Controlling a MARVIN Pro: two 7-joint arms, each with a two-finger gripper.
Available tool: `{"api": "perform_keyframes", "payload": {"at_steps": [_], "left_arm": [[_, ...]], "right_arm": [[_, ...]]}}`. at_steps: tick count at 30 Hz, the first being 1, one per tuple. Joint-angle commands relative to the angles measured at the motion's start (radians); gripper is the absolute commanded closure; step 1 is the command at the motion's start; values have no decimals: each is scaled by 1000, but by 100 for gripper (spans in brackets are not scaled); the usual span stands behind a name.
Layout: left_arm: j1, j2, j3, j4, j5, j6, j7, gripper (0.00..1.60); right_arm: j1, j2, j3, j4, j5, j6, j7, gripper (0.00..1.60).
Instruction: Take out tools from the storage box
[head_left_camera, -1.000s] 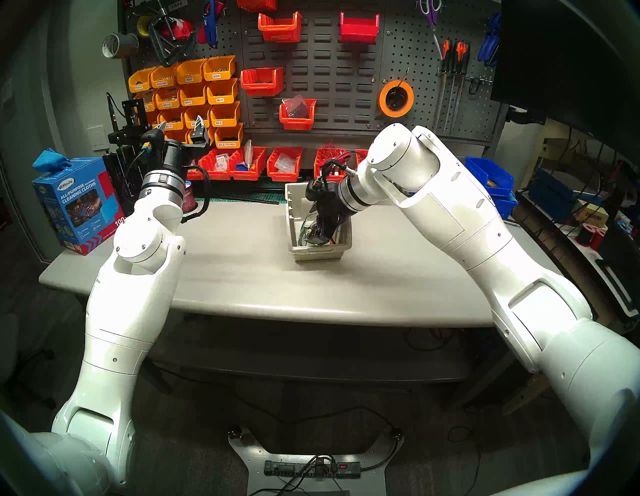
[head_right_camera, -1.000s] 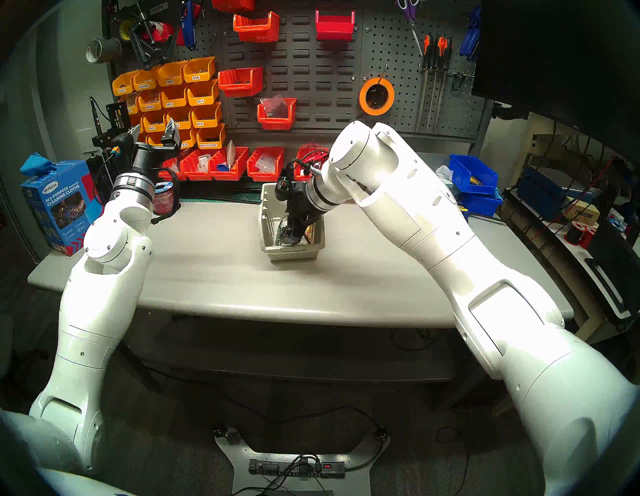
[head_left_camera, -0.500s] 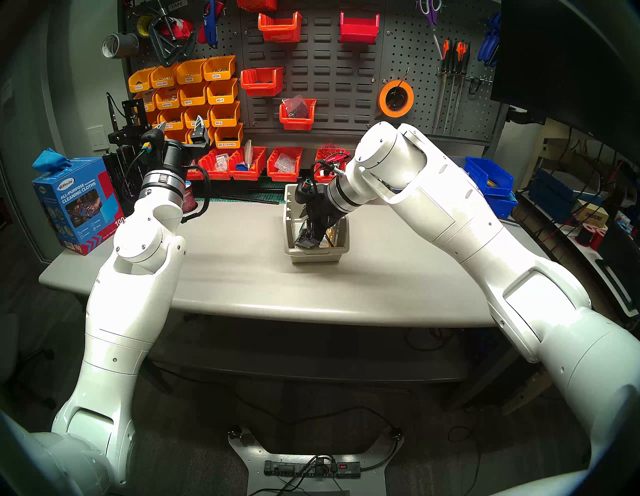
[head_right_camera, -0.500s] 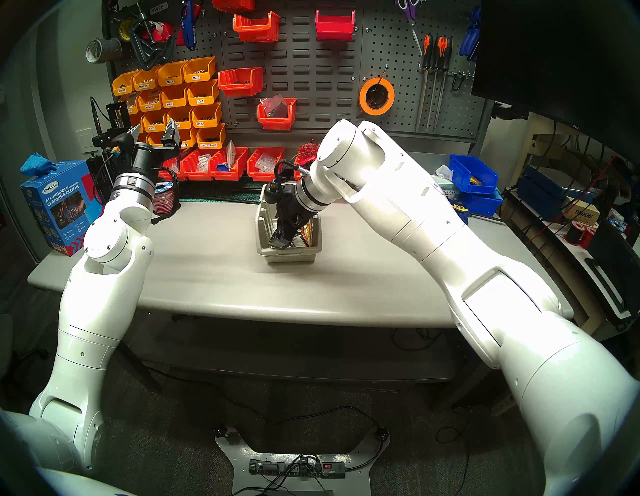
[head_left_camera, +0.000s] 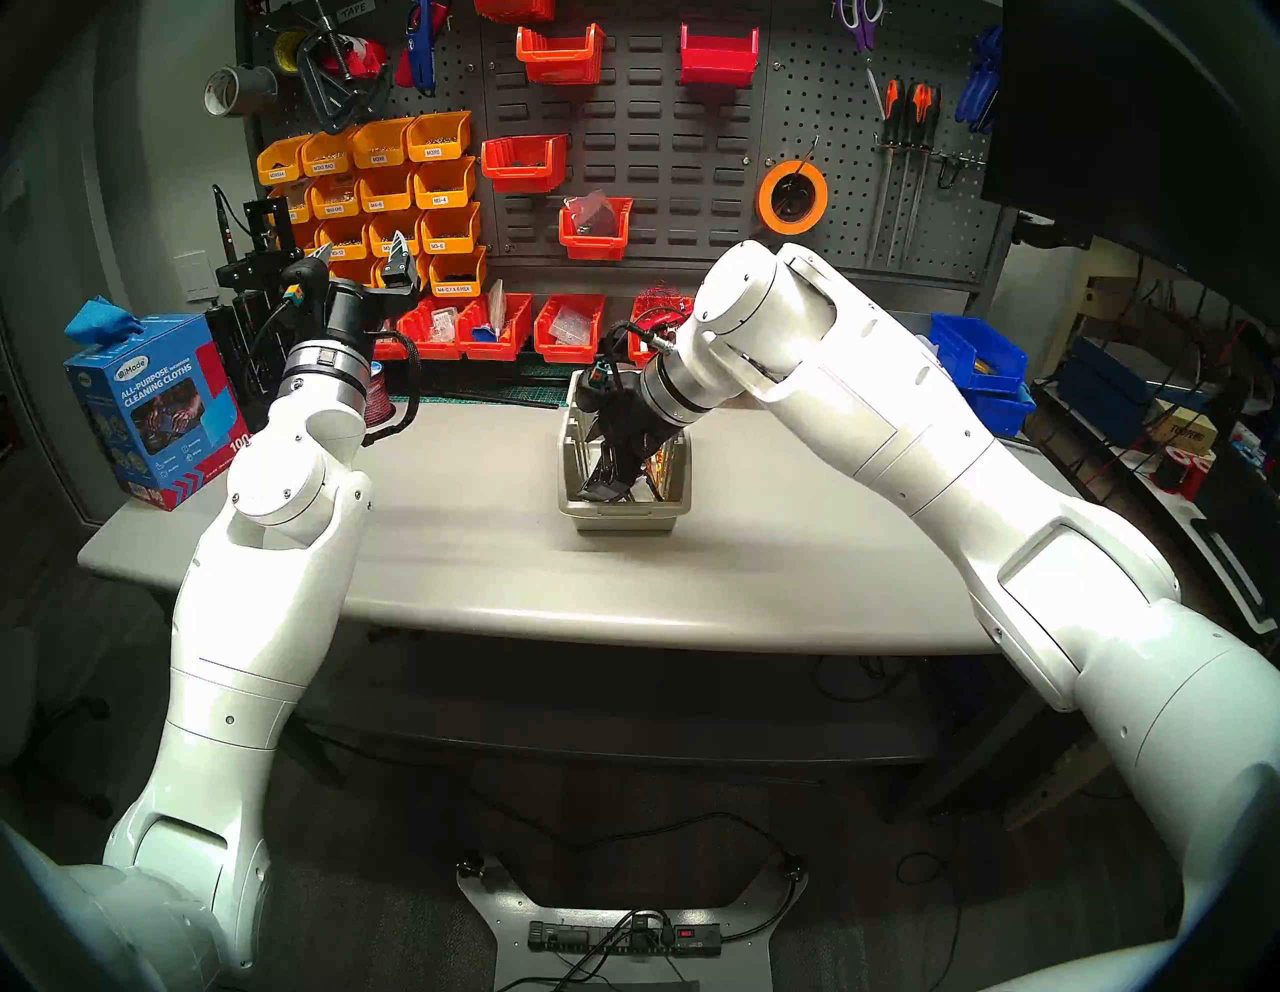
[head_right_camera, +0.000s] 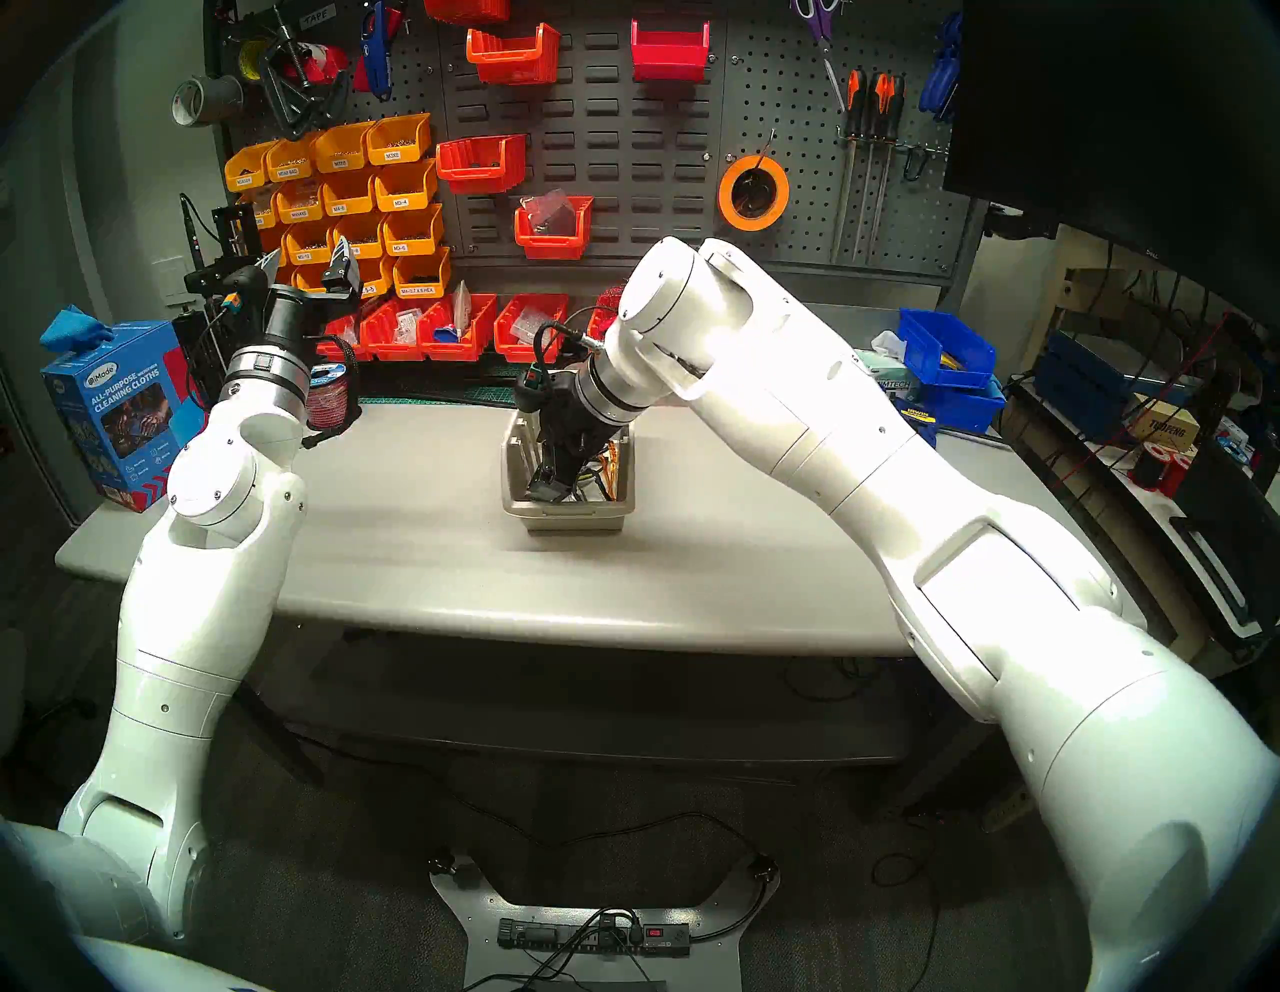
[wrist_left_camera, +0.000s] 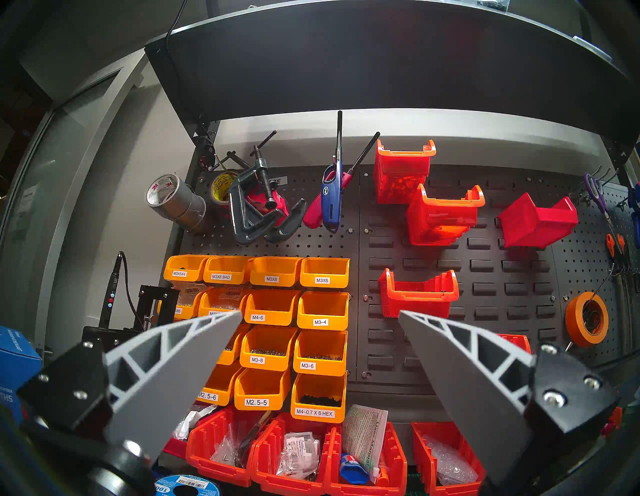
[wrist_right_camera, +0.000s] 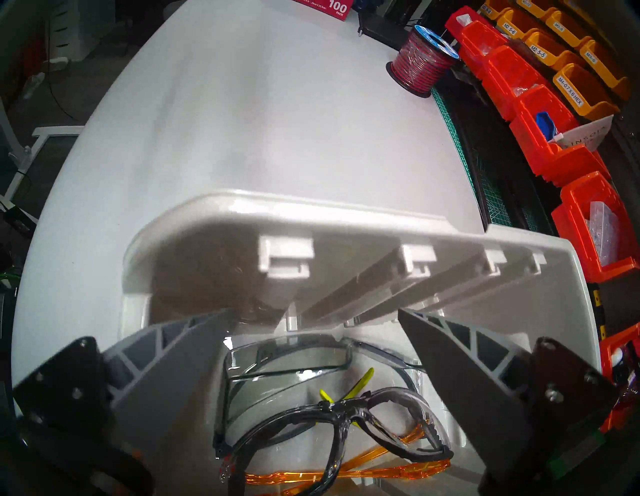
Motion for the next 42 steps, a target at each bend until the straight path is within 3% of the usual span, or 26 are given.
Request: {"api": "perform_keyframes", "payload": {"at_steps": [1, 4, 10, 20, 24, 25, 29, 31, 32, 42], "left_arm": [[-15, 2, -4, -9, 1, -4, 1, 0], [-15, 2, -4, -9, 1, -4, 1, 0], [-16, 2, -4, -8, 2, -4, 1, 0], [-16, 2, -4, -8, 2, -4, 1, 0], [-16, 2, -4, -8, 2, -4, 1, 0], [-16, 2, -4, -8, 2, -4, 1, 0], [-16, 2, -4, -8, 2, -4, 1, 0], [-16, 2, -4, -8, 2, -4, 1, 0], [-16, 2, -4, -8, 2, -4, 1, 0], [-16, 2, -4, -8, 2, -4, 1, 0]], "right_arm": [[86, 19, 87, 20, 29, -53, 1, 0], [102, 9, 128, 40, 62, -84, 18, 0], [148, 10, 137, 96, 92, -203, 100, 0], [221, 49, 38, 171, 80, -374, 286, 0], [241, 44, 16, 197, 68, -450, 288, 0], [245, 30, 10, 225, 64, -536, 288, 0], [250, 24, -2, 224, 53, -514, 288, 0], [258, 5, -11, 257, 49, -563, 288, 0], [261, 3, -21, 253, 37, -553, 282, 0], [285, -80, -53, 398, 24, -774, 251, 0]]}}
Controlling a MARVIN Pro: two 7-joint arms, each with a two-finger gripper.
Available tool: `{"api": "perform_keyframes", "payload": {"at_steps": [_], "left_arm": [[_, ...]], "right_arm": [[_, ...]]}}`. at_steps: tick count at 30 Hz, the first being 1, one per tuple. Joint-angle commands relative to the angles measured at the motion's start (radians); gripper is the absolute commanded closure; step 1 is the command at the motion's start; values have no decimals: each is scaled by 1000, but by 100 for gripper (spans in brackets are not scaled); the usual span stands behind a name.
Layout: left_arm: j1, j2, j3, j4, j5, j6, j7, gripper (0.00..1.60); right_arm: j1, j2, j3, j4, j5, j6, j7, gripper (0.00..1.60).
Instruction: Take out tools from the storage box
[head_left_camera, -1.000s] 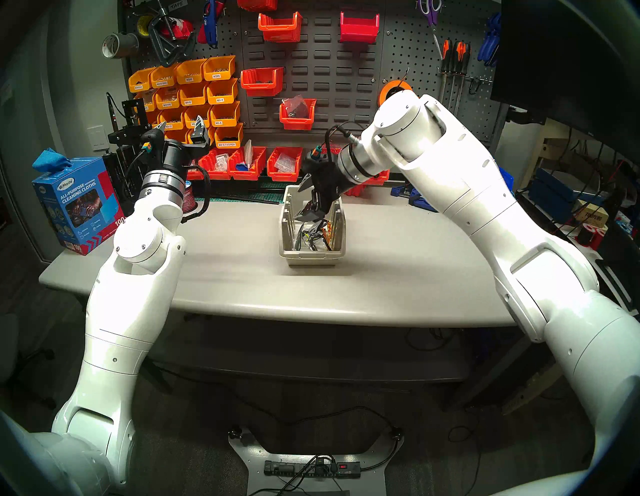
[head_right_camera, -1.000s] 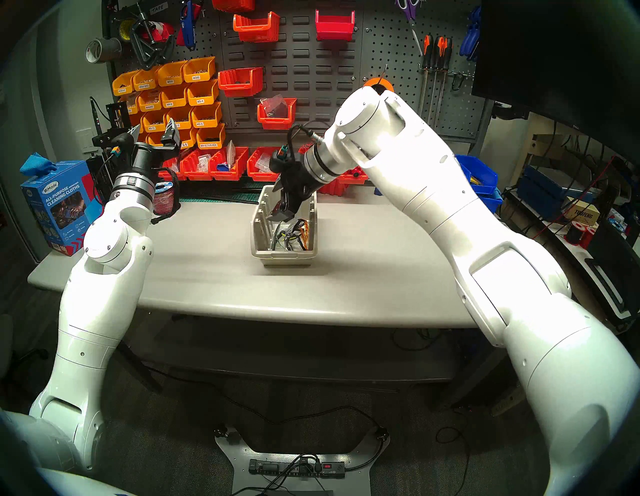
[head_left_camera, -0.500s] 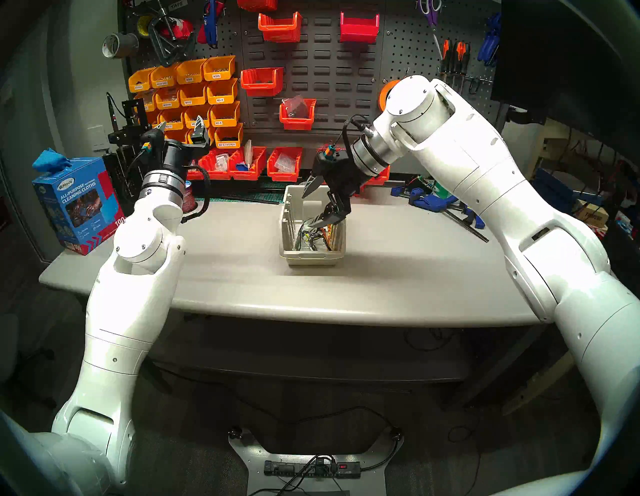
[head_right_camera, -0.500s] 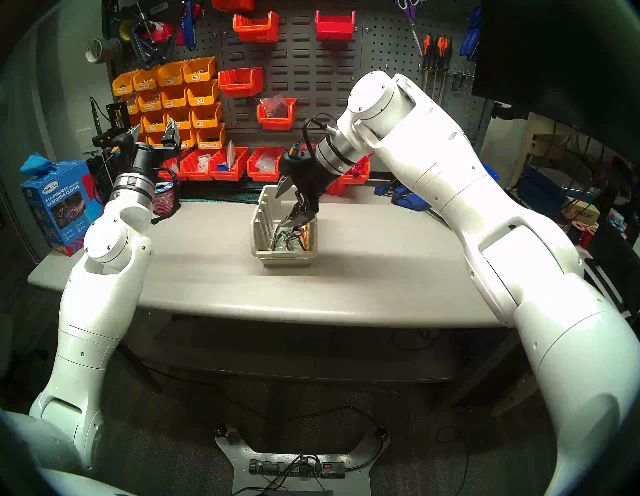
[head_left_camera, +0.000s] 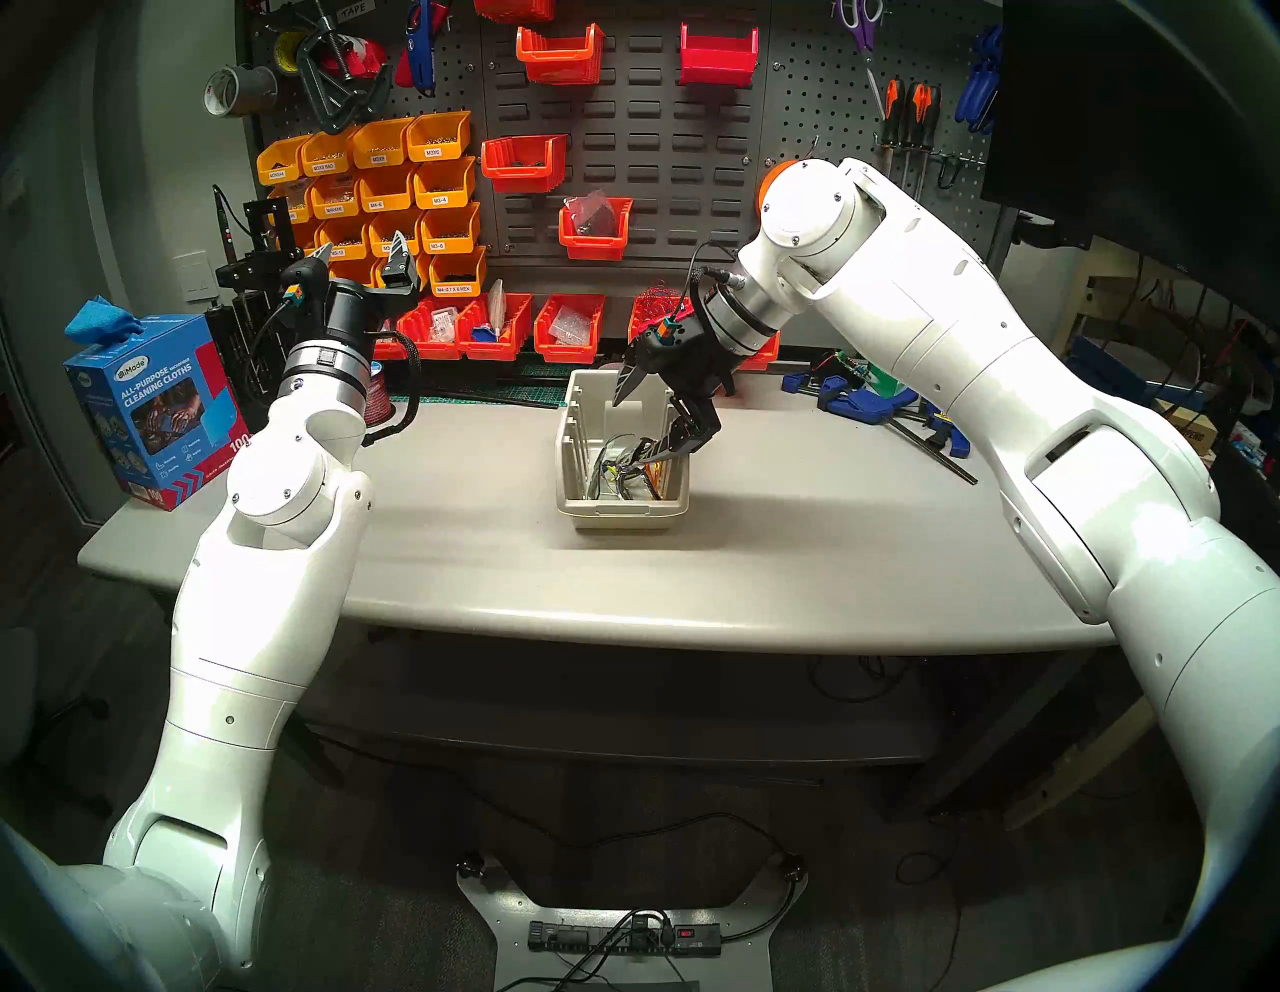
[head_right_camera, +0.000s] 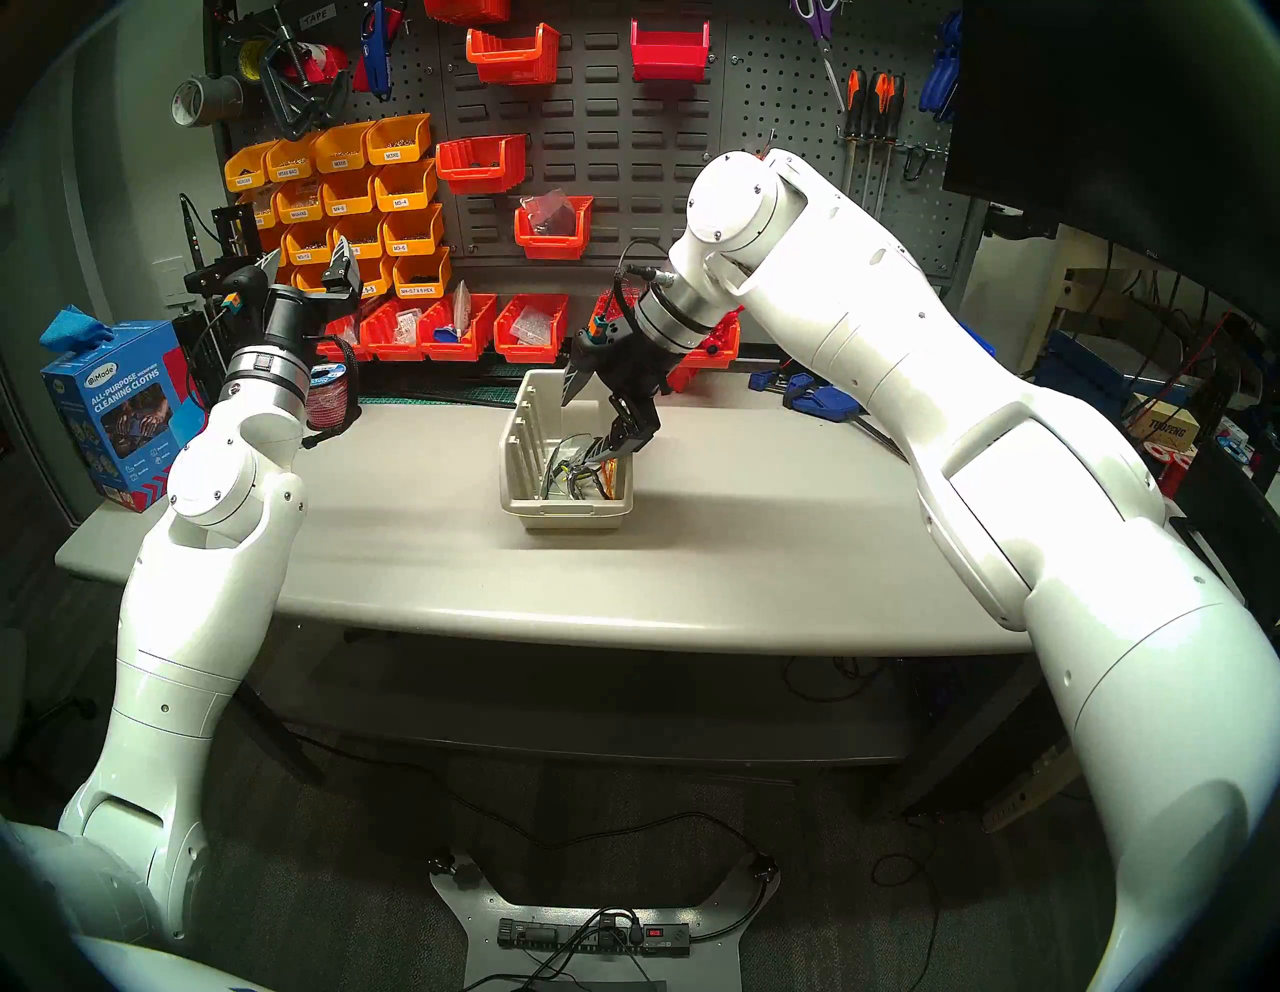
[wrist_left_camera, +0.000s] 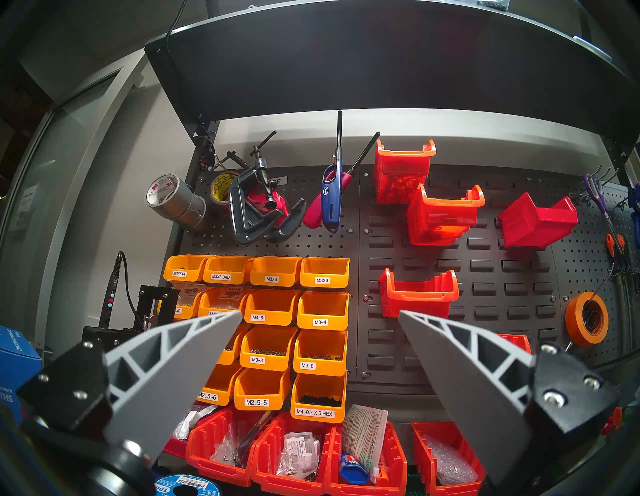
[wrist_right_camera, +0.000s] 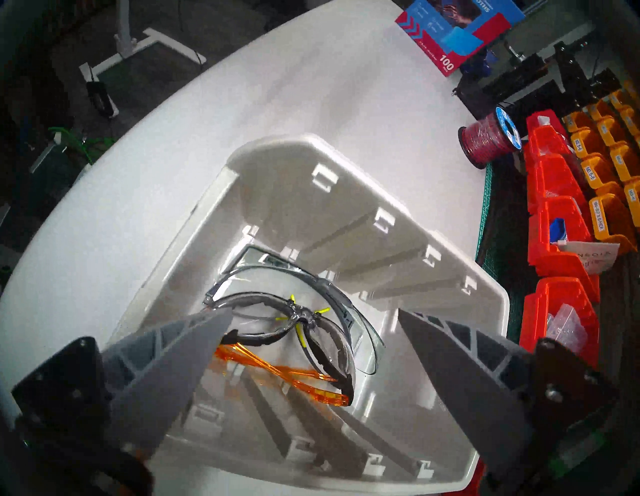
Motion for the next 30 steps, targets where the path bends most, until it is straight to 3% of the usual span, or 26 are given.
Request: {"api": "perform_keyframes", "payload": {"at_steps": [1, 10, 30], "left_arm": [[-16, 2, -4, -8, 2, -4, 1, 0], [-16, 2, -4, -8, 2, -4, 1, 0], [-16, 2, -4, -8, 2, -4, 1, 0]], "right_arm": [[44, -70, -1, 80, 1, -127, -20, 0], [91, -122, -25, 180, -18, -206, -12, 0], [162, -172, -25, 241, -46, -237, 15, 0]]}}
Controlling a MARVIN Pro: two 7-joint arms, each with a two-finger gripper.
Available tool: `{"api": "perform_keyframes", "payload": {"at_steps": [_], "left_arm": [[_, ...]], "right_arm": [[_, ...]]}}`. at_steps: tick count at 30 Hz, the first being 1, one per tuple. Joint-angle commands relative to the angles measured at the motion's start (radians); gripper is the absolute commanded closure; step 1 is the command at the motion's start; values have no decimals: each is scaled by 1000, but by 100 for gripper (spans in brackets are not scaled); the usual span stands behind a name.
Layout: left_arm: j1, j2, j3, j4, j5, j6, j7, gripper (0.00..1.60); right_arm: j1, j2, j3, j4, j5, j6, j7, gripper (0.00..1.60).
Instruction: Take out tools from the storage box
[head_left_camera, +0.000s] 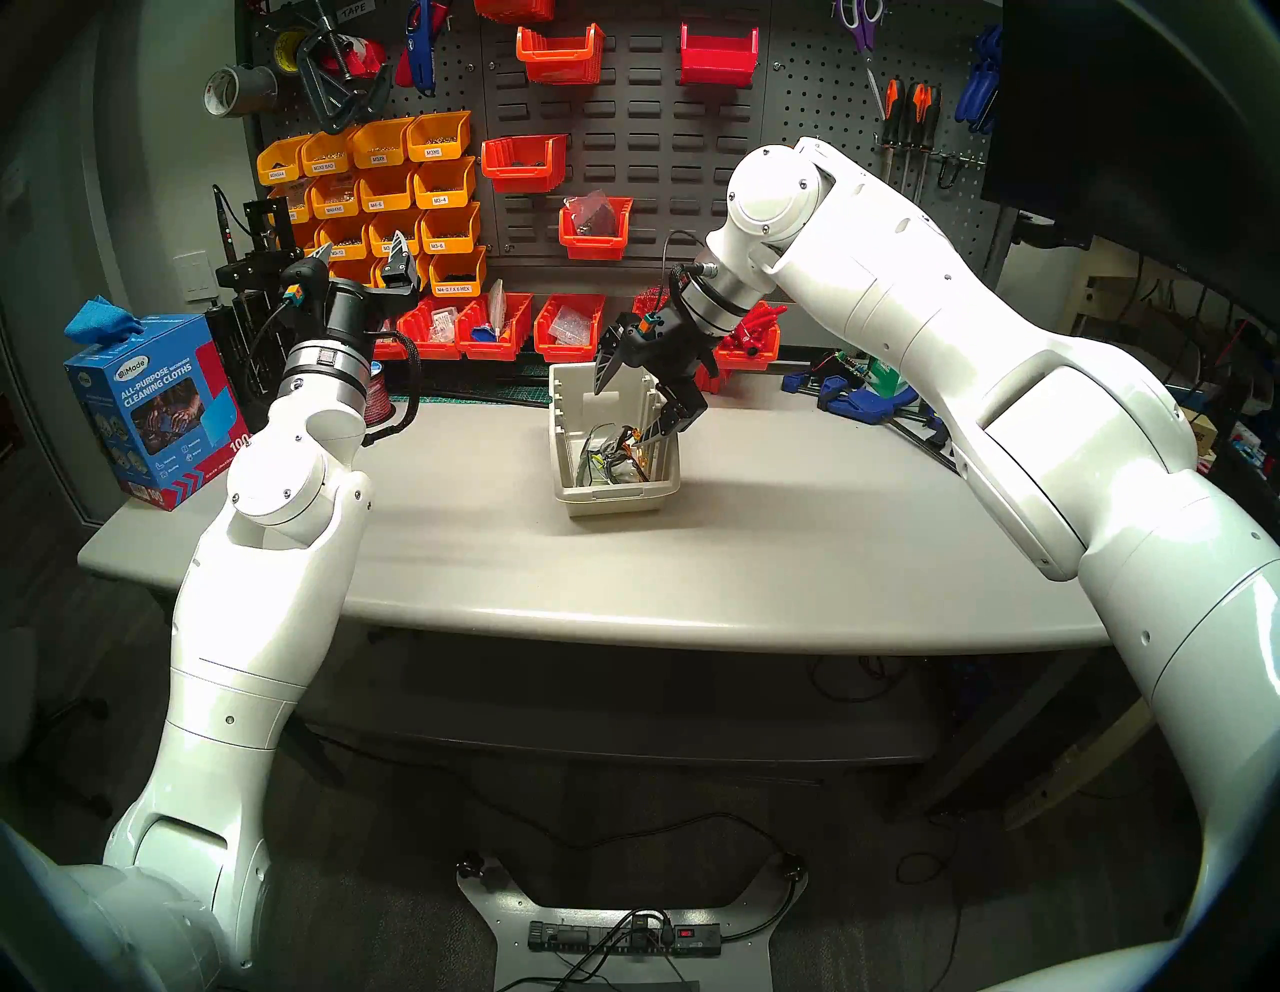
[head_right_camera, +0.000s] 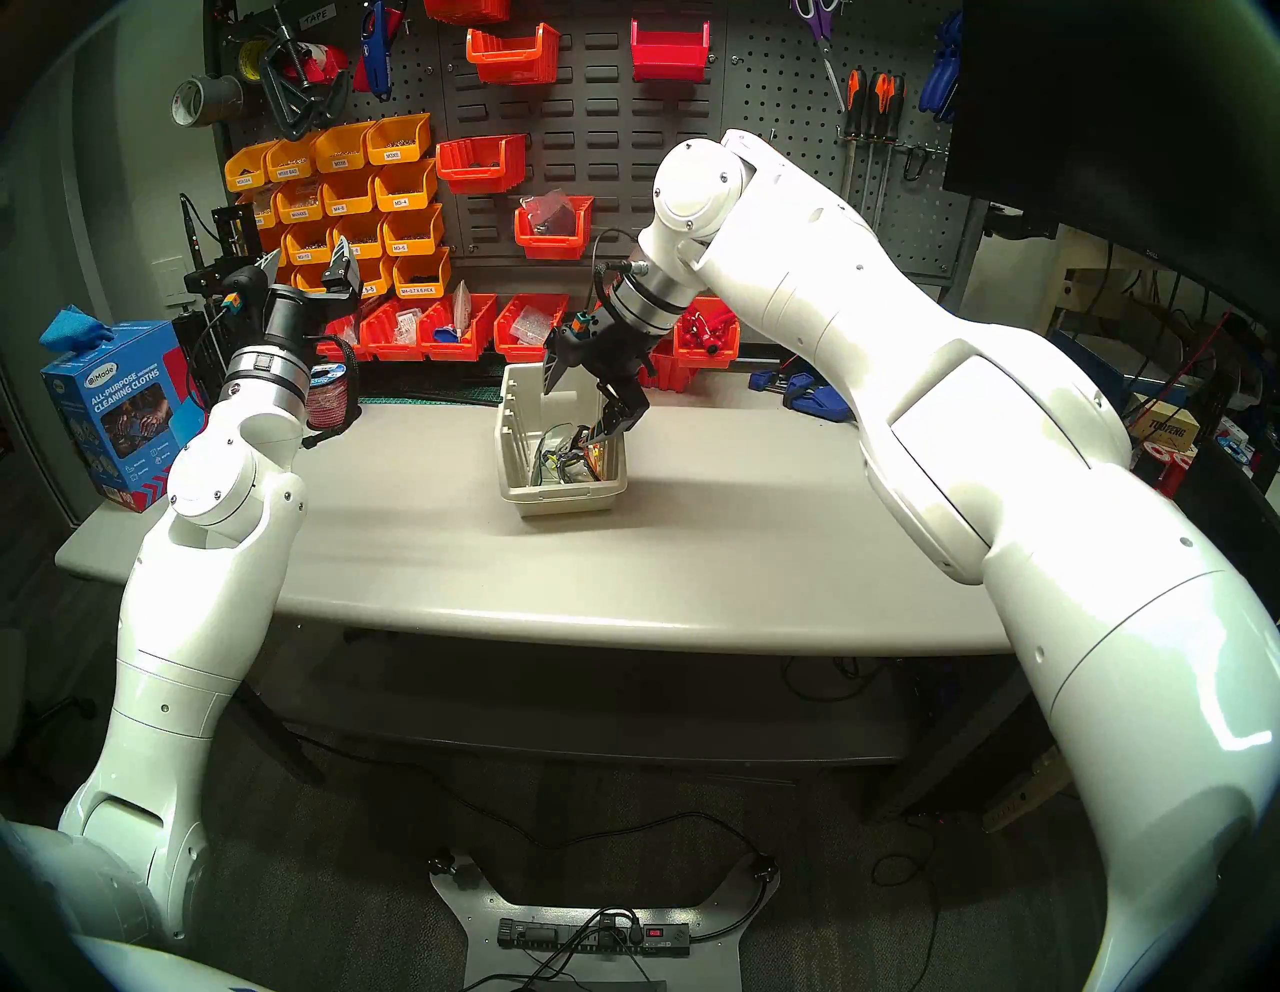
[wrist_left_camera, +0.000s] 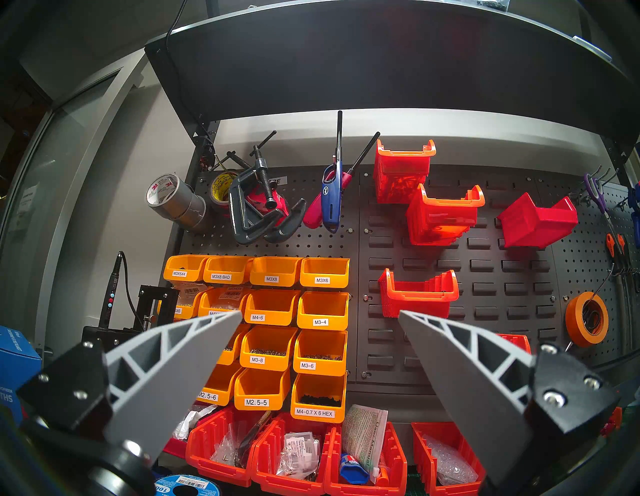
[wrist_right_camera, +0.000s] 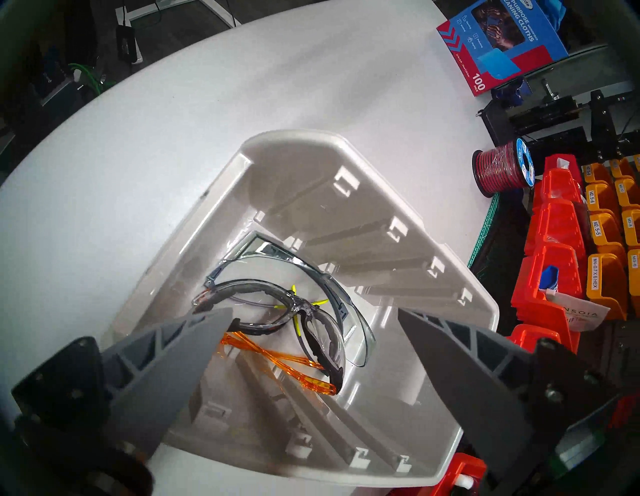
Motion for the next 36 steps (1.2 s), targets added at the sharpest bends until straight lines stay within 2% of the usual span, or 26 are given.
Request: {"api": "perform_keyframes", "payload": {"at_steps": [1, 18, 27, 36], "left_arm": [[-16, 2, -4, -8, 2, -4, 1, 0], [-16, 1, -4, -8, 3, -4, 2, 0], [-17, 1, -4, -8, 3, -4, 2, 0], [-17, 1, -4, -8, 3, -4, 2, 0]], "right_arm": [[41, -35, 8, 4, 8, -9, -1, 0], [19, -122, -16, 124, -3, -111, -20, 0], [32, -173, -39, 225, -1, -161, -48, 0], [35, -190, -56, 267, 15, -177, -49, 0]]}}
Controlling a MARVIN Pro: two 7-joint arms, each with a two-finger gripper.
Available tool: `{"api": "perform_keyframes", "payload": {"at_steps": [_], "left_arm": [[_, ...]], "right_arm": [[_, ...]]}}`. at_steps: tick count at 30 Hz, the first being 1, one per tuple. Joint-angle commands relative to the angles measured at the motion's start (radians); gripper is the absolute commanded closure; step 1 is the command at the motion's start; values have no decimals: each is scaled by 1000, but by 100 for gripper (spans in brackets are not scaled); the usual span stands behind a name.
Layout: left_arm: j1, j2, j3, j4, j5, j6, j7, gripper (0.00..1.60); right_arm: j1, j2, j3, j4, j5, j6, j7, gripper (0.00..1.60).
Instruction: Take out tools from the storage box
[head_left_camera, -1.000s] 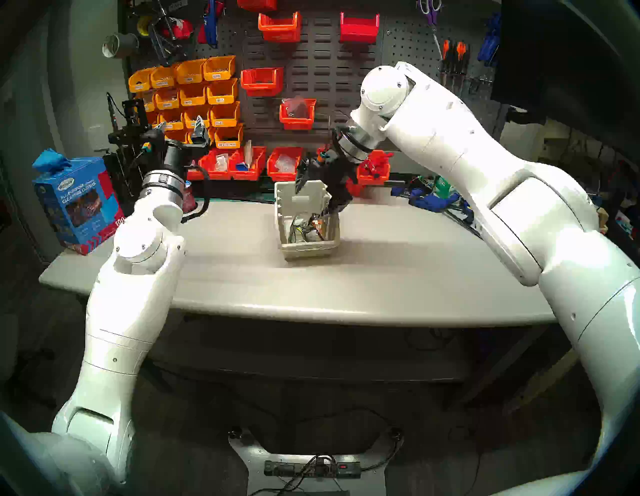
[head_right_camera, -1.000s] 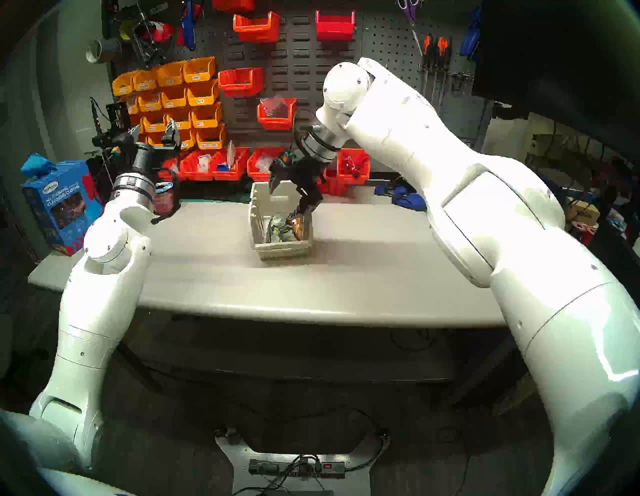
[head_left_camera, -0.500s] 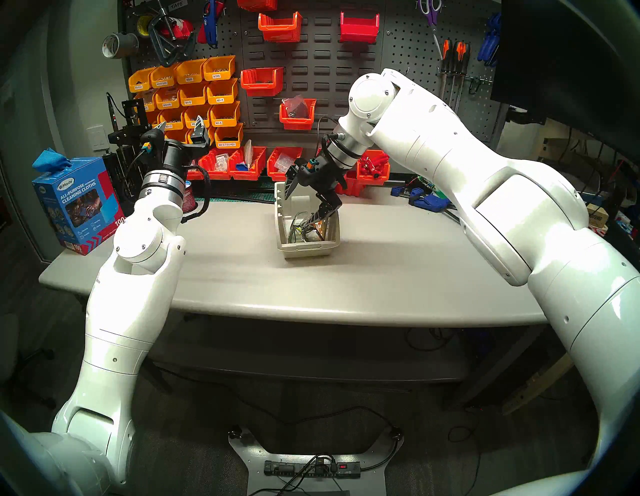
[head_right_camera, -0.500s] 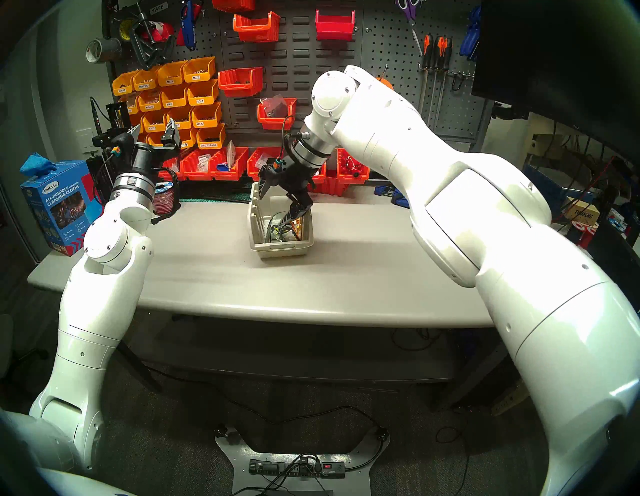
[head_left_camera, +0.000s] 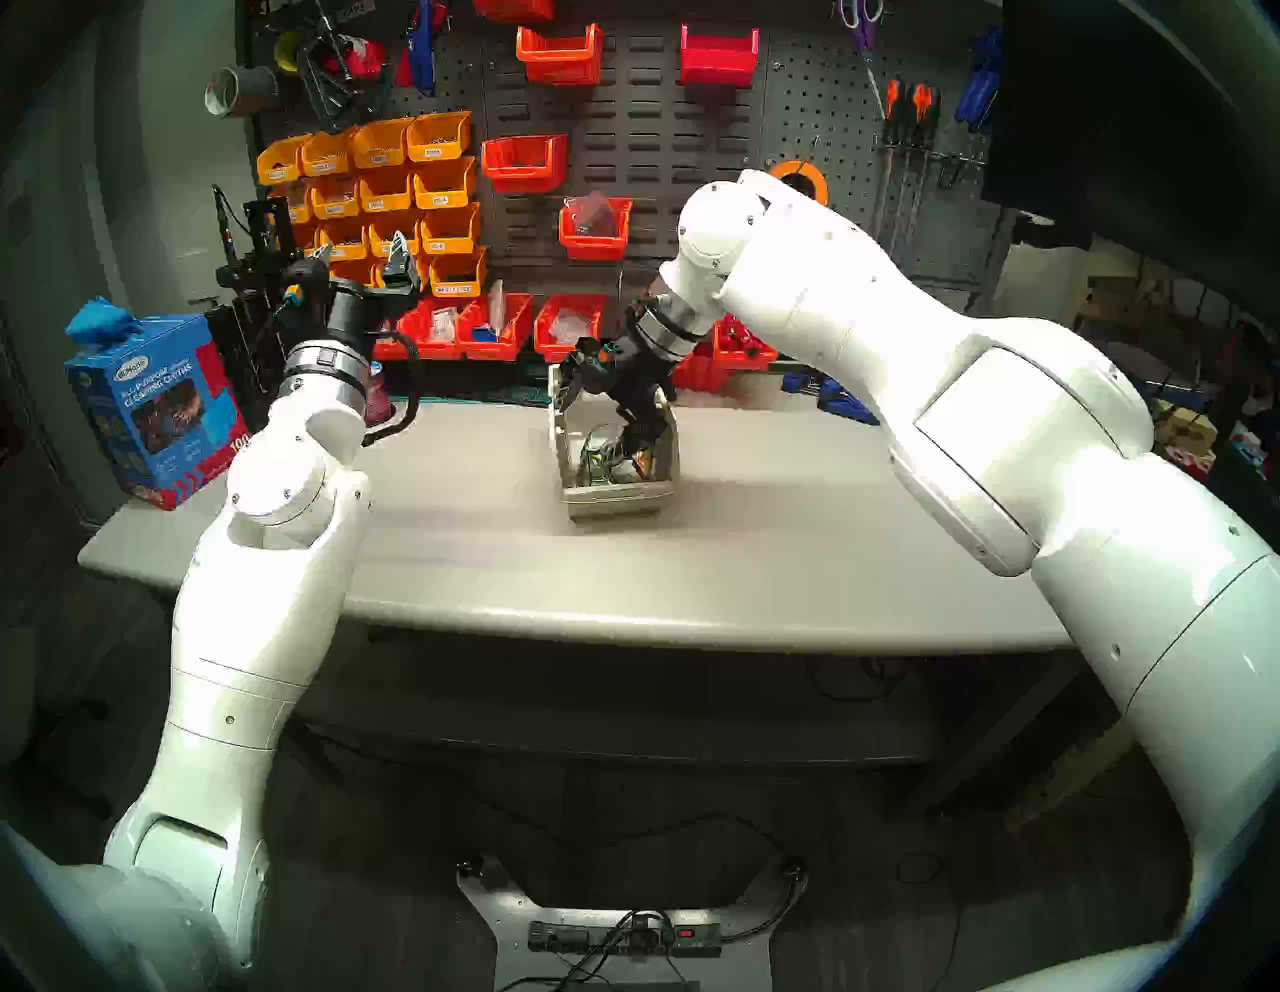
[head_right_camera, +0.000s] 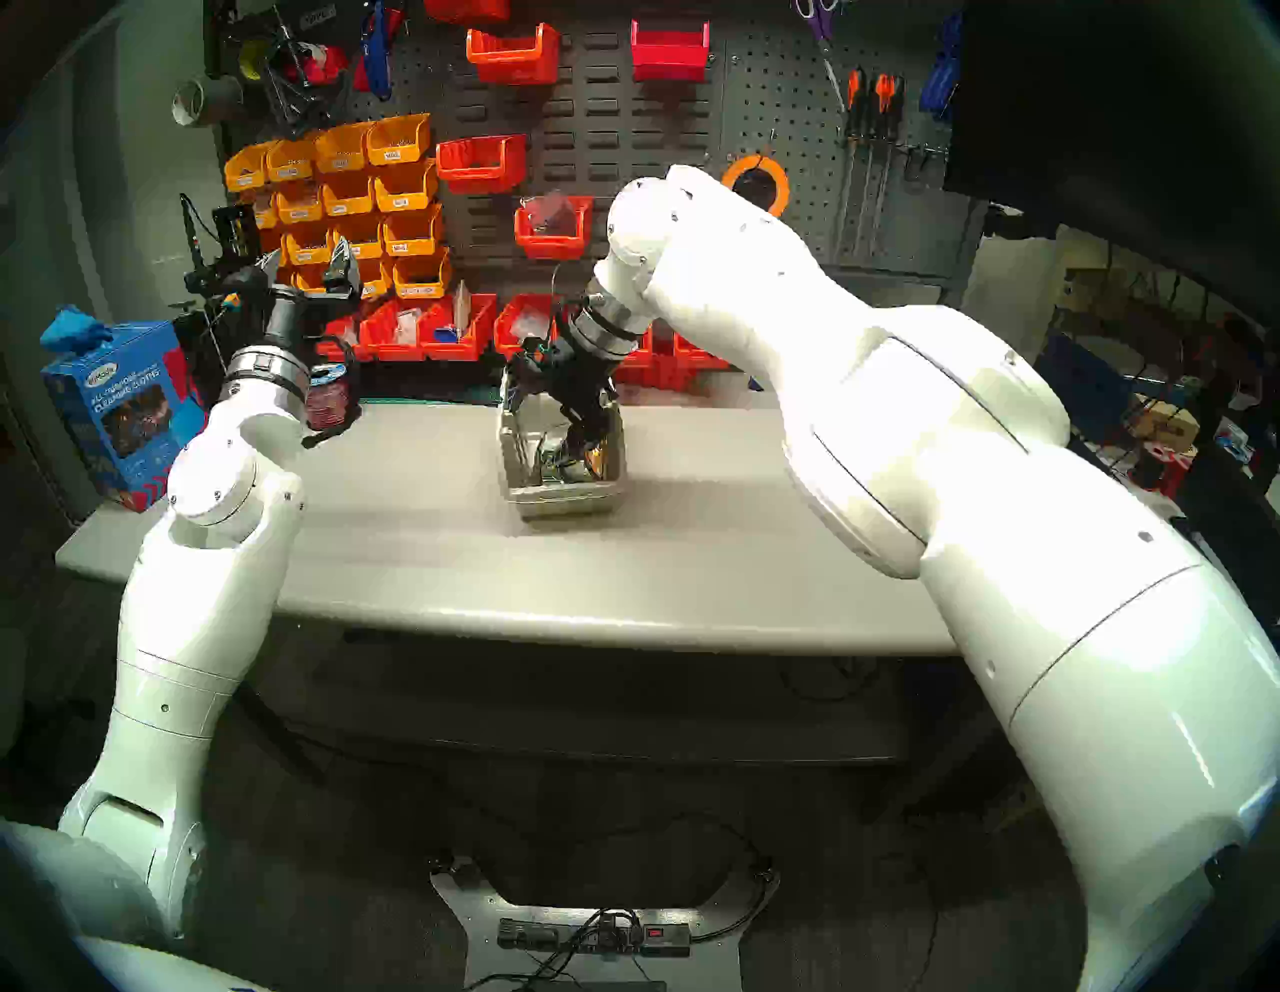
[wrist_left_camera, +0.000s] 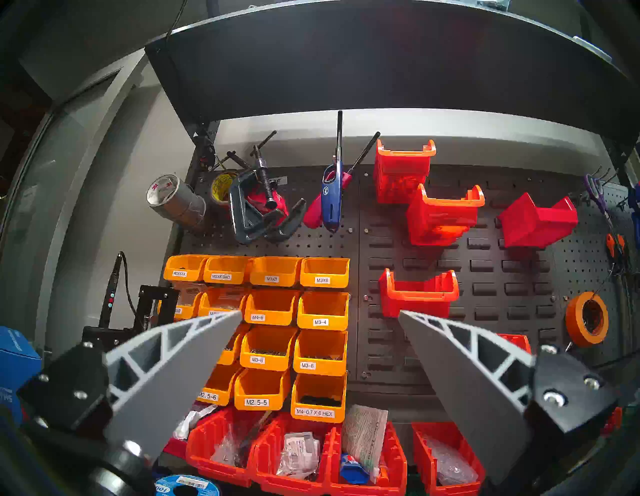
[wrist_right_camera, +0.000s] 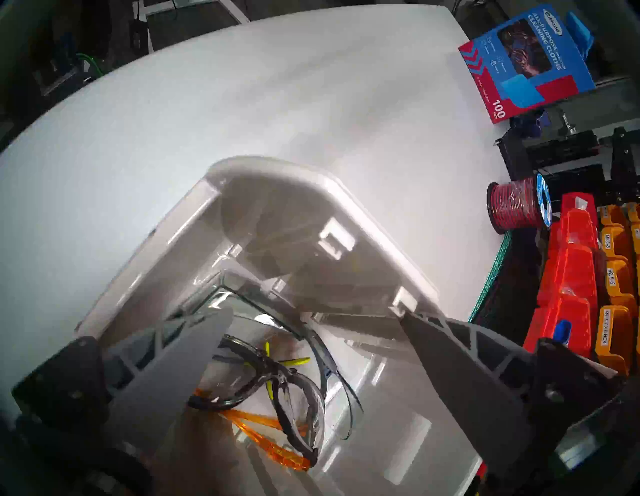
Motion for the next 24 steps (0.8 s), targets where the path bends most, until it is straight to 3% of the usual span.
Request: {"api": "perform_keyframes", "payload": {"at_steps": [1, 14, 24], "left_arm": [[-16, 2, -4, -8, 3, -4, 2, 0], [-16, 2, -4, -8, 3, -4, 2, 0], [-16, 2, -4, -8, 2, -4, 1, 0]], "right_arm": [[21, -22, -3, 7, 14, -2, 55, 0], [12, -3, -52, -24, 40, -12, 90, 0], [0, 5, -131, -51, 88, 4, 87, 0]]}}
